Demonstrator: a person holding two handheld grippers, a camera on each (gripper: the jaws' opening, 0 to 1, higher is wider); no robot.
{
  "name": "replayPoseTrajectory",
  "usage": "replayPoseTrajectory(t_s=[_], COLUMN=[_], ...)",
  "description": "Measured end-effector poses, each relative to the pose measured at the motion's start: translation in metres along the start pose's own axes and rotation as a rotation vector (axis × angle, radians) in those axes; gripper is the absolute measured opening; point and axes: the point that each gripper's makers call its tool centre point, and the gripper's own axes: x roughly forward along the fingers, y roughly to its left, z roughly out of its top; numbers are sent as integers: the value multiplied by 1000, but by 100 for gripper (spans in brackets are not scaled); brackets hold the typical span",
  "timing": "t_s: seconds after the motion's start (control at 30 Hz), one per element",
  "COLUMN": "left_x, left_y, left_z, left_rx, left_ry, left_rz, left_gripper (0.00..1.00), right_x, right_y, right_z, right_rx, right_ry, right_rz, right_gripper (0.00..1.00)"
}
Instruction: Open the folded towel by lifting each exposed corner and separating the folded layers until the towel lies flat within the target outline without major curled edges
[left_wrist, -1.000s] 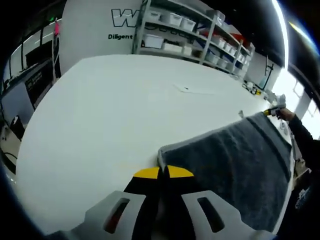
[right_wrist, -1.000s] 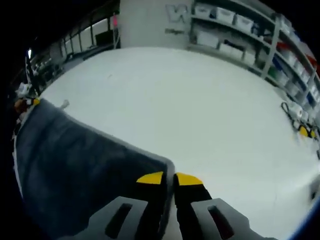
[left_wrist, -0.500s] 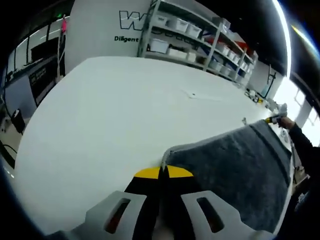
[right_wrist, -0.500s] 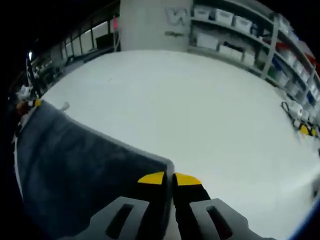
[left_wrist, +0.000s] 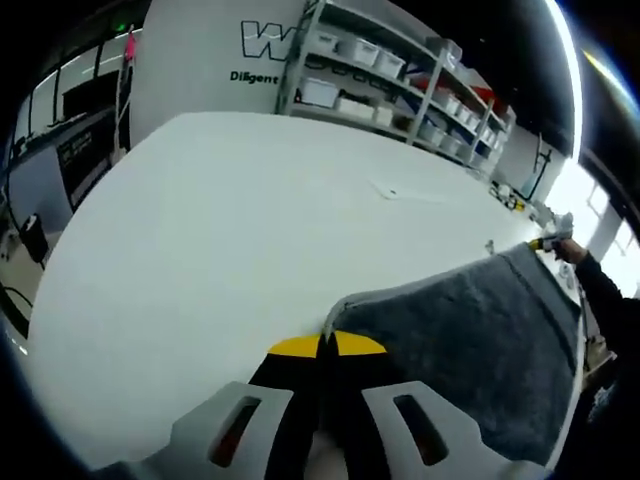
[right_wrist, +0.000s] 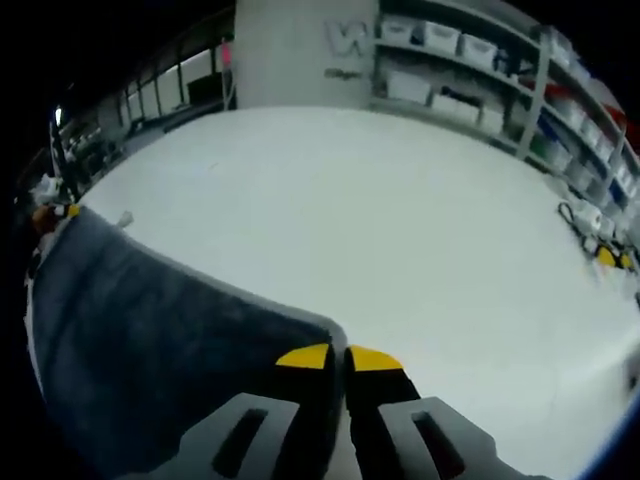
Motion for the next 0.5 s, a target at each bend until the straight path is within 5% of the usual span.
replayPoseTrajectory(t_s=[0.5], left_x=[6], left_y=[19], left_z=[10], left_rx=[-4], left_ry=[-14], left_rz=[9], left_gripper=[0], right_x=[14], right_y=[-17], right_z=[14], right_rx=[-27], right_ry=[-8], right_rz=[-13], right_gripper=[0])
